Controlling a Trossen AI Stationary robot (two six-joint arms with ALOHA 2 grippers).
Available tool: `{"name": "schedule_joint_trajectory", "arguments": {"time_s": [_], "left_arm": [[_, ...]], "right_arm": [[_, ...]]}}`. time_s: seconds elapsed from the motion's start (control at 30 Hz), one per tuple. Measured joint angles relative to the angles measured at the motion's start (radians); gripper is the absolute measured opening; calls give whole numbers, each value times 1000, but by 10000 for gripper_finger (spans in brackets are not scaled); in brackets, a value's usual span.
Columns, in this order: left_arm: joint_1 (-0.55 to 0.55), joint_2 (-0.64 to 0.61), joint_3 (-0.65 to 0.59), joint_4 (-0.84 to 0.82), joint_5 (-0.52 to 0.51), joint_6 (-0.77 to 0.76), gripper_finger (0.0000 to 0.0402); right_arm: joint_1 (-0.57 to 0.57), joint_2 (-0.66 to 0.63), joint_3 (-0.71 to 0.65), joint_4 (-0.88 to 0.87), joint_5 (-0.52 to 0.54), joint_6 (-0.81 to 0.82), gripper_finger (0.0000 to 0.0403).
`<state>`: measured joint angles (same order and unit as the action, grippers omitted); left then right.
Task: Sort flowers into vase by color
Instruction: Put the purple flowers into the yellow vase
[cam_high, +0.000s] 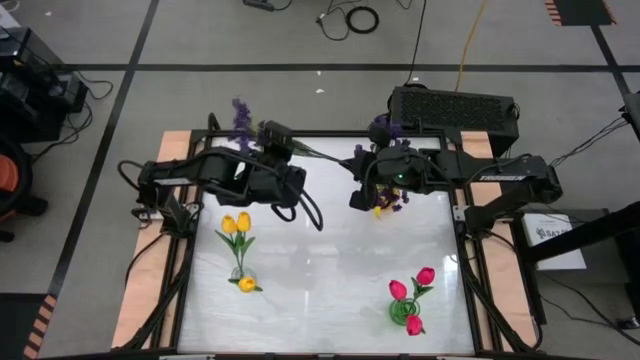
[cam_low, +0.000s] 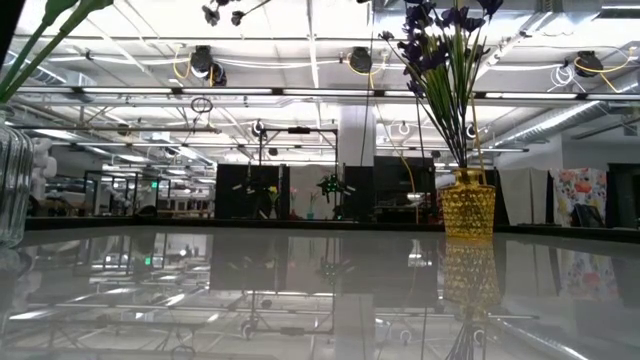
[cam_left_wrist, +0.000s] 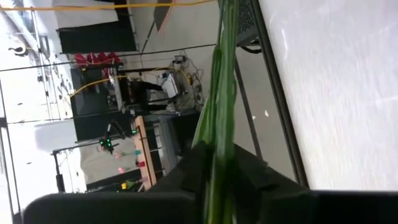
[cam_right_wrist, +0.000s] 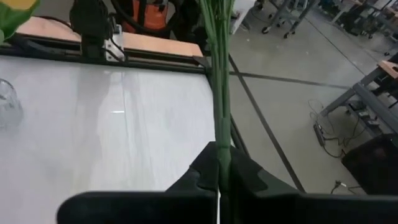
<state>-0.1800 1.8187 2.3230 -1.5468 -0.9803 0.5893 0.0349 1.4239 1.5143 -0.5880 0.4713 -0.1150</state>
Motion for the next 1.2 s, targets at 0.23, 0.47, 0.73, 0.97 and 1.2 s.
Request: {"name": "schedule_joint_trajectory", "arguments": {"time_s": [0.23, 0.47, 0.73, 0.97, 1.2], "left_arm": [[-25, 0, 0, 90, -34, -4, 172], [-84, -46, 0, 237, -270, 54, 250], [-128, -175, 0, 397, -304, 22, 256], [-184, -300, 1, 735, -273, 107, 257], [-205, -369, 1, 881, -29, 10, 257]], "right_arm": [[0, -12, 0, -19, 0, 31, 1], [-9, -64, 0, -27, -1, 34, 0], [-11, -171, 0, -47, -7, 30, 0], [-38, -266, 0, -106, -55, 61, 0], [-71, -336, 0, -57, -197, 114, 0]]}}
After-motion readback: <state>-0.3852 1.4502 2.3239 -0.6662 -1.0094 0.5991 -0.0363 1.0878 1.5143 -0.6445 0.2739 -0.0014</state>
